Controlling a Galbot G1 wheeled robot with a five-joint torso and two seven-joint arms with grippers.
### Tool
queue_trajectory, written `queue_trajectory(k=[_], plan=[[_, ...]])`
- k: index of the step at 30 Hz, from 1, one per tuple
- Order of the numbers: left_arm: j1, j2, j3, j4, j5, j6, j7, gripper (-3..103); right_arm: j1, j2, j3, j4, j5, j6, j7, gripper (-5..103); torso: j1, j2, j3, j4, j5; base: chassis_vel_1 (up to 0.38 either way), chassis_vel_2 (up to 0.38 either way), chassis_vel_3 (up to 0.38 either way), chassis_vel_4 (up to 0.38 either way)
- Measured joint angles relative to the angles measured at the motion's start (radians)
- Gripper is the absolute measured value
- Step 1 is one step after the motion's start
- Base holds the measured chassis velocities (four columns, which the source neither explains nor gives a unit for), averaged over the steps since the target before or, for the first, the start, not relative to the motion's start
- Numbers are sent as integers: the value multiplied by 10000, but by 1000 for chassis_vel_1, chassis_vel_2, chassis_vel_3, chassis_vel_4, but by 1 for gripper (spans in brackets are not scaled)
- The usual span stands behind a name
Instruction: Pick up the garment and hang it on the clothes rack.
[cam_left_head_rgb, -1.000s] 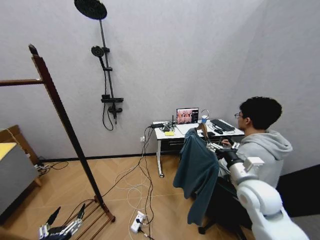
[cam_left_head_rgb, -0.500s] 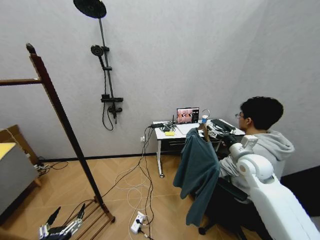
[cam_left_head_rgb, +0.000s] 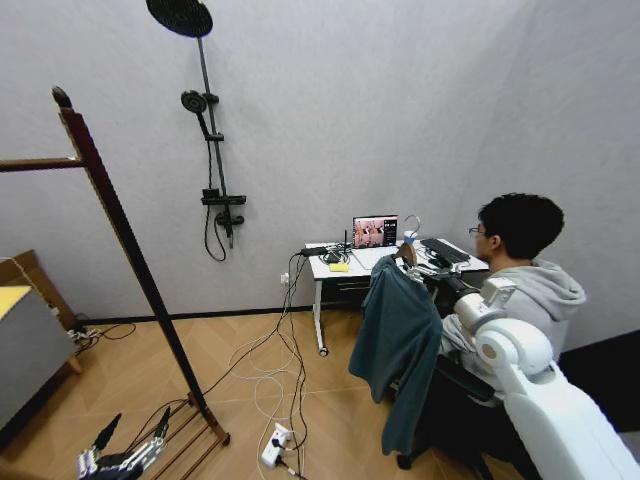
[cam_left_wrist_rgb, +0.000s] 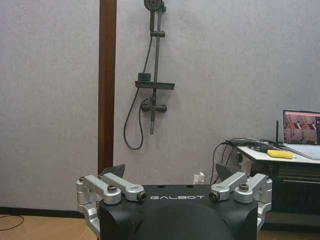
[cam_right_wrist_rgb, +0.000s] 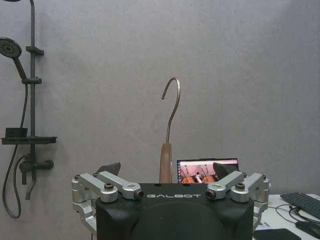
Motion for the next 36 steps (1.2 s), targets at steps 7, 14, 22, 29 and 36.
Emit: queue_trajectory(k=[7,14,22,29,36], plan=[[0,0,0,0,0,0,0,100,1003,-186,-431,-795,662,93,-246,93,0,-1,0,1,-2,0,0,0,0],[0,0,0,0,0,0,0,100,941,-233,-388,-895,912,43,-250,66,0,0,0,0,-1,0,0,0,0],[0,1,0,0,0,1,0,100,348,-210,-193,-730,855,137,-136,33,0,0,0,-1,1,0,0,0,0],[0,0,0,0,0,0,0,100,310,-249,-157,-755,722,203,-213,13,0,0,0,-2,-1,0,0,0,0],[0,0,0,0,0,0,0,100,157,-305,-130,-545,637,210,-257,10,1,0,0,0,-1,0,0,0,0]])
